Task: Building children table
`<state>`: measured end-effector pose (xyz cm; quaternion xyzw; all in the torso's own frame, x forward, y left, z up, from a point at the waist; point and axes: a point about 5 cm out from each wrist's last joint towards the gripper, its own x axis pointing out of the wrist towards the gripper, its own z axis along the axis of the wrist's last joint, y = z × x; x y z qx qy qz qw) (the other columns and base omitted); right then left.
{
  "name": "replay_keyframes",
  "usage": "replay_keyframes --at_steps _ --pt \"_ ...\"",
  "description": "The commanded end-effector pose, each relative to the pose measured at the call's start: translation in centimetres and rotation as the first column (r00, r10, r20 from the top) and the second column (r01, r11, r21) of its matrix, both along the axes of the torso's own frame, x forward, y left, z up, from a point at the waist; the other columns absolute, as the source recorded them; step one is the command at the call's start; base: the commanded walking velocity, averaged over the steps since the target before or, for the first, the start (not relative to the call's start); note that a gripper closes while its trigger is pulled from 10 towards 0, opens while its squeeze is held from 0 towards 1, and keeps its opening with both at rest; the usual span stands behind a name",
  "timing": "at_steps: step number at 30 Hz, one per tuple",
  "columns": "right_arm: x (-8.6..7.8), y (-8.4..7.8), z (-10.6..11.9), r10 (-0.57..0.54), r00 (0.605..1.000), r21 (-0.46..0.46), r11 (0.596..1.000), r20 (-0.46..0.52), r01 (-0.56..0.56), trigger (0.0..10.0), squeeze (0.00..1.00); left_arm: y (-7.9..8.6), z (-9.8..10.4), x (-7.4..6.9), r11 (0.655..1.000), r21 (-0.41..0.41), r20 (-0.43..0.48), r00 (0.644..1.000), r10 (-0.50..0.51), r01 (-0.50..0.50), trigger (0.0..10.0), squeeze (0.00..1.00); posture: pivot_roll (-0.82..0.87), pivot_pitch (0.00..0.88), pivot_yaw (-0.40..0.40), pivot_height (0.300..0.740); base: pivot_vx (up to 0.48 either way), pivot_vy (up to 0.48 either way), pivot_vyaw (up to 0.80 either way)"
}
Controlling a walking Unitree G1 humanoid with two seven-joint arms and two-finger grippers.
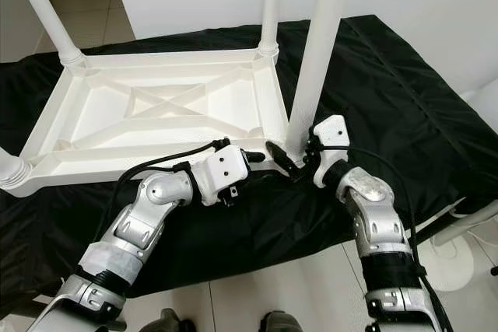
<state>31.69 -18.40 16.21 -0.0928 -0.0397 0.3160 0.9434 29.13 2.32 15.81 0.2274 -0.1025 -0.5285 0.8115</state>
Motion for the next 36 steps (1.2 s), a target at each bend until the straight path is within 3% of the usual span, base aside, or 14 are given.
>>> replay_keyframes --at_steps 1,2,3,4,5,15,16,17,18,23,24,31,33,36 --pt "0.2 0.3 -0.3 0.033 0.999 -0.027 0.999 -0.008 -0.033 5.3 0.0 0.6 0.1 0.7 0.99 -0.048 0.03 0.991 0.133 -0.131 10.0 0.0 -0.13 0.04 0.036 0.74 0.0 0.0 0.0" --pt "0.2 0.3 -0.3 0.033 0.999 -0.027 0.999 -0.008 -0.033 5.3 0.0 0.6 0.1 0.7 0.99 -0.048 0.03 0.991 0.133 -0.131 10.0 0.0 -0.13 0.04 0.036 0.74 0.0 0.0 0.0" --pt "0.3 0.3 -0.4 0.043 0.999 -0.037 0.998 -0.015 -0.043 3.9 0.0 0.5 0.2 0.9 0.99 -0.048 0.033 0.99 0.135 -0.133 10.0 0.0 -0.13 0.038 0.034 0.74 0.0 0.0 0.0" --pt "0.3 0.3 -0.4 0.043 0.999 -0.037 0.998 -0.015 -0.043 3.9 0.0 0.5 0.2 0.9 0.99 -0.048 0.033 0.99 0.135 -0.133 10.0 0.0 -0.13 0.038 0.034 0.74 0.0 0.0 0.0" --pt "0.4 0.2 -0.5 0.047 0.999 -0.035 0.998 -0.022 -0.048 0.0 0.0 0.5 0.3 1.0 0.99 -0.049 0.037 0.99 0.138 -0.136 10.0 0.0 -0.13 0.036 0.03 0.74 0.0 0.0 0.0" --pt "0.5 -0.2 -0.8 0.071 0.997 -0.027 0.997 -0.038 -0.072 0.0 0.0 0.6 0.5 1.2 0.989 -0.052 0.045 0.989 0.141 -0.139 10.0 0.0 -0.13 0.045 0.02 0.74 0.0 0.0 0.0" --pt "0.4 -0.3 -0.9 0.062 0.997 -0.032 0.997 -0.034 -0.063 2.1 0.0 0.6 0.5 1.2 0.989 -0.05 0.045 0.989 0.14 -0.138 10.0 0.0 -0.13 0.046 0.023 0.74 0.0 0.0 0.0" --pt "0.4 -0.3 -0.9 0.062 0.997 -0.032 0.997 -0.034 -0.063 2.1 0.0 0.6 0.5 1.2 0.989 -0.05 0.045 0.989 0.14 -0.138 10.0 0.0 -0.13 0.046 0.023 0.74 0.0 0.0 0.0" --pt "0.4 -0.4 -0.8 0.043 0.999 -0.017 0.999 -0.033 -0.044 10.0 0.0 0.6 0.4 1.1 0.989 -0.049 0.045 0.989 0.141 -0.139 10.0 0.0 -0.13 0.049 0.024 0.74 0.0 0.0 0.0" --pt "0.4 -0.4 -0.5 0.002 1.0 0.012 1.0 -0.025 -0.002 10.0 0.0 0.6 0.4 1.1 0.989 -0.052 0.04 0.989 0.143 -0.141 10.0 0.0 -0.13 0.052 0.027 0.74 0.0 0.0 0.0" --pt "0.6 -0.5 -0.2 -0.085 0.996 0.032 0.996 0.005 0.085 10.0 0.0 0.5 0.3 1.0 0.989 -0.053 0.036 0.99 0.14 -0.138 10.0 0.0 -0.14 0.059 0.03 0.74 0.0 0.0 0.0" --pt "0.9 -0.7 0.1 -0.277 0.96 0.082 0.958 0.029 0.274 10.0 0.0 0.3 0.1 0.8 0.99 -0.054 0.031 0.991 0.131 -0.129 10.0 0.0 -0.14 0.065 0.04 0.74 0.0 0.0 0.0" --pt "0.7 -0.2 0.0 -0.337 0.941 0.106 0.937 0.023 0.333 10.0 0.0 0.3 0.1 0.7 0.991 -0.053 0.029 0.992 0.127 -0.125 10.0 0.0 -0.14 0.067 0.049 0.74 0.0 0.0 0.0" --pt "-0.1 0.6 -0.8 -0.53 0.848 0.166 0.834 -0.02 0.526 10.0 0.0 0.4 -0.1 0.6 0.993 -0.039 0.029 0.993 0.117 -0.116 10.0 0.0 -0.14 0.071 0.059 0.74 0.0 0.0 0.0"
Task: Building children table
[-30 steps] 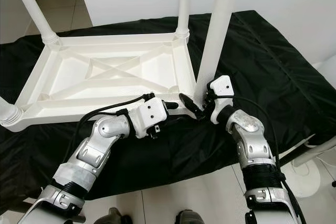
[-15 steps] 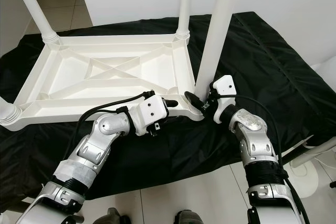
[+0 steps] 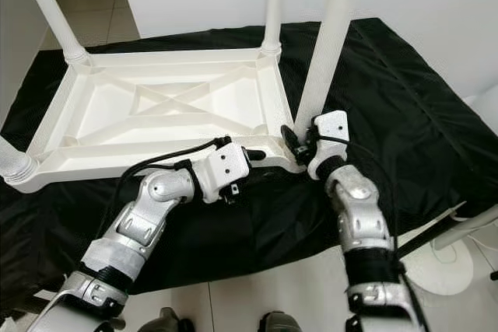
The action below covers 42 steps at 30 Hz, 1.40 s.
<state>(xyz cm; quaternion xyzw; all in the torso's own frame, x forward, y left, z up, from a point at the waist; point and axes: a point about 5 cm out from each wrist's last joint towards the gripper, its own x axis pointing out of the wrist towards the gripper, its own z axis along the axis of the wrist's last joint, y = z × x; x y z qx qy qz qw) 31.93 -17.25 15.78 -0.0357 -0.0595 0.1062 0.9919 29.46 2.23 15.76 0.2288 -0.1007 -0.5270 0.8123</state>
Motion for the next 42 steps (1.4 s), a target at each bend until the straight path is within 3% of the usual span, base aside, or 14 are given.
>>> replay_keyframes --at_steps 1,2,3,5,8,9,16,17,27,33,34,35,36,42 --pt "-0.4 -0.6 -0.3 -0.135 0.991 0.025 0.99 -0.017 0.136 10.0 0.0 0.5 0.0 0.3 0.993 -0.042 0.03 0.993 0.112 -0.111 10.0 0.0 -0.14 0.071 0.059 0.74 0.0 0.0 0.0" --pt "-0.8 -0.1 -0.6 -0.216 0.976 0.023 0.976 -0.015 0.216 10.0 0.0 0.7 0.0 0.3 0.993 -0.032 0.036 0.993 0.111 -0.109 10.0 0.0 -0.14 0.075 0.064 0.74 0.0 0.0 0.0" --pt "-0.8 -0.1 -0.6 -0.216 0.976 0.023 0.976 -0.015 0.216 10.0 0.0 0.7 0.0 0.3 0.993 -0.032 0.036 0.993 0.111 -0.109 10.0 0.0 -0.14 0.075 0.064 0.74 0.0 0.0 0.0" --pt "-1.7 1.5 -0.9 -0.332 0.943 0.047 0.942 0.003 0.331 10.0 0.0 0.8 0.0 0.4 0.994 -0.022 0.041 0.993 0.108 -0.107 10.0 0.0 -0.14 0.076 0.068 0.74 0.0 0.0 0.0" --pt "-2.0 2.4 -0.9 -0.353 0.935 0.065 0.934 0.007 0.352 10.0 0.0 0.9 0.0 0.4 0.994 -0.019 0.042 0.993 0.107 -0.107 10.0 0.0 -0.14 0.076 0.068 0.74 0.0 0.0 0.0" --pt "-2.2 4.4 -0.9 -0.346 0.938 0.119 0.931 -0.007 0.344 10.0 0.0 0.8 0.0 0.3 0.994 -0.019 0.04 0.994 0.104 -0.103 10.0 0.0 -0.13 0.077 0.074 0.74 0.0 0.0 0.0" --pt "-2.4 4.5 -0.9 -0.313 0.95 0.125 0.942 -0.015 0.313 10.0 0.0 0.4 -0.1 0.2 0.996 -0.02 0.036 0.995 0.089 -0.088 10.0 0.0 -0.14 0.074 0.081 0.74 0.0 0.0 0.0" --pt "-2.4 4.4 -0.8 -0.313 0.95 0.13 0.941 -0.017 0.313 10.0 1.0 0.4 -0.1 0.2 0.996 -0.02 0.036 0.996 0.087 -0.086 10.0 0.0 -0.15 0.073 0.083 0.74 0.0 0.0 0.0" --pt "-2.8 4.3 -0.3 -0.31 0.951 0.148 0.941 0.009 0.306 10.0 1.0 0.2 0.0 0.1 0.997 -0.024 0.037 0.996 0.079 -0.078 10.0 0.0 -0.16 0.066 0.079 0.74 0.0 0.0 0.0" --pt "-3.6 3.1 -0.2 -0.311 0.95 0.12 0.945 0.038 0.305 10.0 1.0 0.0 0.0 0.1 0.996 -0.036 0.037 0.996 0.083 -0.082 10.0 0.0 -0.16 0.071 0.066 0.74 0.0 0.0 0.0" --pt "-4.1 2.8 -0.3 -0.305 0.951 0.112 0.948 0.051 0.298 10.0 0.69 0.1 0.0 0.1 0.996 -0.039 0.036 0.996 0.086 -0.085 10.0 0.0 -0.16 0.071 0.062 0.74 0.0 0.0 0.0" --pt "-4.1 2.8 -0.3 -0.305 0.951 0.112 0.948 0.051 0.298 10.0 0.69 0.1 0.0 0.1 0.996 -0.039 0.036 0.996 0.086 -0.085 10.0 0.0 -0.16 0.071 0.062 0.74 0.0 0.0 0.0" --pt "-4.8 2.7 -0.6 -0.285 0.957 0.114 0.954 0.058 0.277 10.0 0.0 0.2 0.0 0.1 0.995 -0.047 0.034 0.995 0.093 -0.091 10.0 0.0 -0.16 0.071 0.059 0.74 0.0 0.0 0.0" --pt "-6.3 2.8 -1.3 -0.229 0.972 0.123 0.967 0.05 0.221 10.0 0.0 0.8 0.6 0.4 0.989 -0.094 0.011 0.993 0.118 -0.116 10.0 0.0 -0.16 0.072 0.054 0.74 0.0 0.0 0.0"
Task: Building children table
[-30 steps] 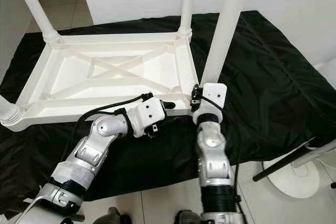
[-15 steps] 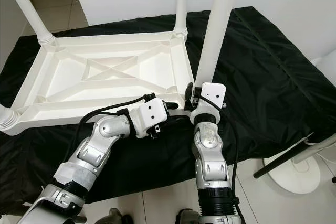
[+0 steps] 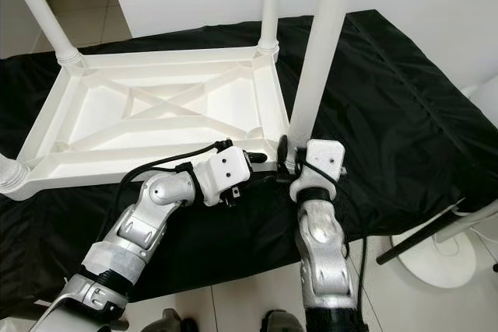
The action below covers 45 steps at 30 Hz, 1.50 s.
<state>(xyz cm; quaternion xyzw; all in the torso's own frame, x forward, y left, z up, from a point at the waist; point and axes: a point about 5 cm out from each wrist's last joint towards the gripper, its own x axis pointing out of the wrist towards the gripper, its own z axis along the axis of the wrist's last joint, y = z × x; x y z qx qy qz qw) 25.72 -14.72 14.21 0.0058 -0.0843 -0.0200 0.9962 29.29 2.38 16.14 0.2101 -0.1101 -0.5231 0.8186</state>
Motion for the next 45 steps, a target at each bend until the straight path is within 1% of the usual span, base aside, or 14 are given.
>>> replay_keyframes --at_steps 1,3,9,10,11,12,16,19,23,24,30,34,37,45 --pt "-0.6 0.4 0.0 0.049 0.999 0.012 0.999 0.011 -0.05 10.0 0.0 1.0 0.7 0.8 0.986 -0.106 -0.022 0.992 0.127 -0.129 10.0 0.0 -0.16 0.072 0.054 0.74 0.0 0.0 0.0" --pt "-1.2 0.7 -0.4 0.085 0.996 0.003 0.996 0.001 -0.085 10.0 0.0 1.8 1.7 1.2 0.968 -0.197 -0.078 0.986 0.145 -0.158 10.0 0.0 -0.16 0.077 0.051 0.74 0.0 0.0 0.0" --pt "-1.5 0.9 -0.7 0.111 0.994 -0.01 0.994 -0.004 -0.111 10.0 0.0 3.0 2.4 1.9 0.953 -0.227 -0.086 0.979 0.183 -0.198 10.0 0.0 -0.15 0.075 0.049 0.74 0.0 0.0 0.0" --pt "-1.6 1.1 -0.8 0.134 0.991 -0.004 0.991 -0.005 -0.134 2.9 0.0 3.5 2.7 2.3 0.947 -0.233 -0.082 0.975 0.207 -0.221 10.0 0.0 -0.15 0.076 0.048 0.74 0.0 0.0 0.0" --pt "-1.6 1.1 -0.8 0.134 0.991 -0.004 0.991 -0.005 -0.134 2.9 0.0 3.5 2.7 2.3 0.947 -0.233 -0.082 0.975 0.207 -0.221 10.0 0.0 -0.15 0.076 0.048 0.74 0.0 0.0 0.0" --pt "-1.6 1.4 -0.8 0.16 0.987 -0.007 0.987 -0.002 -0.16 0.0 0.0 4.1 3.0 2.8 0.94 -0.237 -0.075 0.969 0.236 -0.247 10.0 0.0 -0.15 0.077 0.049 0.74 0.0 0.0 0.0" --pt "-1.7 1.9 -0.8 0.204 0.979 -0.012 0.979 0.002 -0.204 0.0 0.0 4.8 3.2 3.4 0.926 -0.235 -0.067 0.955 0.289 -0.297 10.0 0.0 -0.14 0.079 0.047 0.74 0.0 0.0 0.0" --pt "-1.9 3.0 -0.7 0.328 0.945 0.018 0.944 -0.004 -0.328 0.0 0.0 5.5 2.9 4.1 0.9 -0.211 -0.092 0.925 0.369 -0.381 10.0 0.0 -0.14 0.081 0.049 0.74 0.0 0.0 0.0" --pt "-2.0 3.2 -0.7 0.348 0.937 0.025 0.937 -0.004 -0.348 0.0 0.0 5.6 2.8 4.2 0.895 -0.205 -0.095 0.918 0.385 -0.396 10.0 0.0 -0.14 0.081 0.049 0.74 0.0 0.0 0.0" --pt "-1.8 3.3 -0.4 0.358 0.934 0.027 0.933 0.008 -0.358 10.0 0.0 5.9 2.6 4.5 0.882 -0.188 -0.103 0.901 0.42 -0.433 10.0 0.0 -0.14 0.085 0.052 0.74 0.0 0.0 0.0" --pt "0.0 2.1 0.9 0.282 0.957 0.013 0.959 0.063 -0.283 10.0 0.0 7.2 1.7 5.5 0.832 -0.123 -0.123 0.84 0.529 -0.542 10.0 0.0 -0.14 0.087 0.058 0.74 0.0 0.0 0.0" --pt "0.6 1.3 1.1 0.237 0.969 0.006 0.971 0.074 -0.239 10.0 0.0 7.5 1.6 5.5 0.833 -0.108 -0.113 0.839 0.532 -0.543 10.0 0.0 -0.13 0.087 0.06 0.74 0.0 0.0 0.0" --pt "1.1 0.1 1.4 0.194 0.977 0.006 0.981 0.084 -0.195 10.0 0.0 7.8 1.3 4.7 0.883 -0.084 -0.101 0.885 0.454 -0.462 10.0 0.0 -0.13 0.089 0.063 0.74 0.0 0.0 0.0" --pt "1.1 -1.1 1.1 0.146 0.987 0.009 0.989 0.069 -0.147 10.0 0.0 8.0 0.8 2.6 0.953 -0.041 -0.102 0.95 0.296 -0.301 10.0 0.0 -0.12 0.097 0.062 0.74 0.0 0.0 0.0"
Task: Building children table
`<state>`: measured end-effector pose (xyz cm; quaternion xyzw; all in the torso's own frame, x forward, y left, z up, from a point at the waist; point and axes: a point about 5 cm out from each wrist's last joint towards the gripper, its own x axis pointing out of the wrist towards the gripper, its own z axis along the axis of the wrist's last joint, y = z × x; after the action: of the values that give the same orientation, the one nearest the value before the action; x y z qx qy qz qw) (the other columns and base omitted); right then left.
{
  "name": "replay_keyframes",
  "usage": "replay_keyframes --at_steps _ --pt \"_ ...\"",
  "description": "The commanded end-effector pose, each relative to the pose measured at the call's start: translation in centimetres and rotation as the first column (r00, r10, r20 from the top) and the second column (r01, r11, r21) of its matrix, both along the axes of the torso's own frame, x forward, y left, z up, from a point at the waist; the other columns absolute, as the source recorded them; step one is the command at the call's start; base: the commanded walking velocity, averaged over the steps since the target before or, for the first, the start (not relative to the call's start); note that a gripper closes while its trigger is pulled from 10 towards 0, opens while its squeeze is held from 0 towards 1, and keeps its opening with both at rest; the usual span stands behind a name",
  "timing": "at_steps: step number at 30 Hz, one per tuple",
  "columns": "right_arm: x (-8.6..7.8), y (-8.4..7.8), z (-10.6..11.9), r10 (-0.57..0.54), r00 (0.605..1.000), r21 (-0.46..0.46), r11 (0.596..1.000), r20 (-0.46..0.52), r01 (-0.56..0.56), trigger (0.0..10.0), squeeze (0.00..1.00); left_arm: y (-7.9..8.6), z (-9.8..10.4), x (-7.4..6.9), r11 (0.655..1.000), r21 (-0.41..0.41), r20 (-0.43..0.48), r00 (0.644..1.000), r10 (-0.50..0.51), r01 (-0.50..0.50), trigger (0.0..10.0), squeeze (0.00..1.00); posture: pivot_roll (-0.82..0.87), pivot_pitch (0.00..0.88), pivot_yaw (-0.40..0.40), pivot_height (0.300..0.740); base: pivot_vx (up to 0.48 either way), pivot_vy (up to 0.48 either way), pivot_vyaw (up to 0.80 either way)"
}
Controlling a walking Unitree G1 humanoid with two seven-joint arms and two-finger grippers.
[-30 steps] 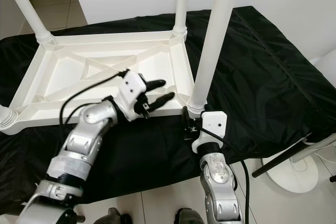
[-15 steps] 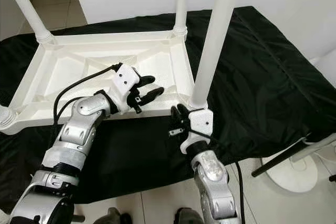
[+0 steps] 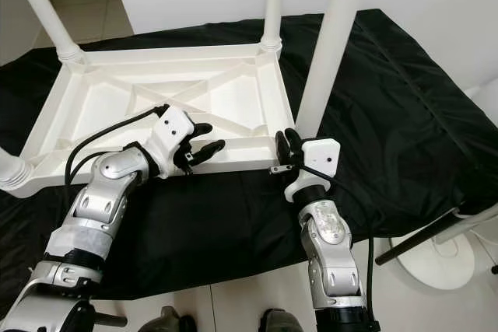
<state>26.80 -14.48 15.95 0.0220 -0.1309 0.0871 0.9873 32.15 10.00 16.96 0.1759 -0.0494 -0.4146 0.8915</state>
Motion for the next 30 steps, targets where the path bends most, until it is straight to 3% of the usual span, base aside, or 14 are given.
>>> replay_keyframes --at_steps 1,3,5,7,10,14,21,30 --pt "0.0 -1.3 -0.7 -0.068 0.997 0.001 0.998 -0.028 0.068 10.0 0.0 0.4 0.0 -0.3 0.999 -0.006 0.011 0.999 0.032 -0.032 10.0 0.0 -0.12 0.097 0.062 0.74 0.0 0.0 0.0" --pt "0.2 -2.1 -1.0 -0.118 0.992 -0.012 0.993 -0.044 0.117 10.0 0.0 0.7 0.0 -1.0 0.999 -0.016 -0.012 0.999 -0.031 0.03 10.0 0.0 -0.12 0.1 0.061 0.74 0.0 0.0 0.0" --pt "0.2 -2.1 -1.0 -0.118 0.992 -0.012 0.993 -0.044 0.117 10.0 0.0 0.7 0.0 -1.0 0.999 -0.016 -0.012 0.999 -0.031 0.03 10.0 0.0 -0.12 0.1 0.061 0.74 0.0 0.0 0.0" --pt "0.3 -3.3 -1.5 -0.2 0.978 -0.048 0.979 -0.065 0.198 10.0 0.0 1.1 -0.3 -1.3 0.999 -0.004 -0.035 0.998 -0.047 0.047 10.0 0.0 -0.12 0.103 0.061 0.74 0.0 0.0 0.0" --pt "0.3 -3.9 -1.7 -0.23 0.971 -0.059 0.972 -0.069 0.226 10.0 0.0 1.4 -0.4 -1.6 0.998 0.005 -0.047 0.997 -0.059 0.059 10.0 0.0 -0.12 0.104 0.062 0.74 0.0 0.0 0.0" --pt "0.4 -5.6 -1.8 -0.285 0.955 -0.051 0.958 -0.081 0.282 10.0 0.0 2.6 -1.2 -2.2 0.993 0.079 -0.08 0.994 -0.079 0.086 10.0 0.0 -0.12 0.106 0.066 0.74 0.0 0.0 0.0" --pt "0.4 -5.6 -1.8 -0.285 0.955 -0.051 0.958 -0.077 0.282 10.0 0.0 3.2 -1.6 -2.4 0.989 0.113 -0.11 0.99 -0.083 0.096 10.0 0.0 -0.11 0.107 0.066 0.74 0.0 0.0 0.0" --pt "0.7 -4.1 -1.8 -0.245 0.967 -0.035 0.969 -0.069 0.243 10.0 0.0 3.6 -2.1 -1.9 0.983 0.178 -0.098 0.995 -0.029 0.046 10.0 0.0 -0.11 0.091 0.067 0.74 0.0 0.0 0.0"
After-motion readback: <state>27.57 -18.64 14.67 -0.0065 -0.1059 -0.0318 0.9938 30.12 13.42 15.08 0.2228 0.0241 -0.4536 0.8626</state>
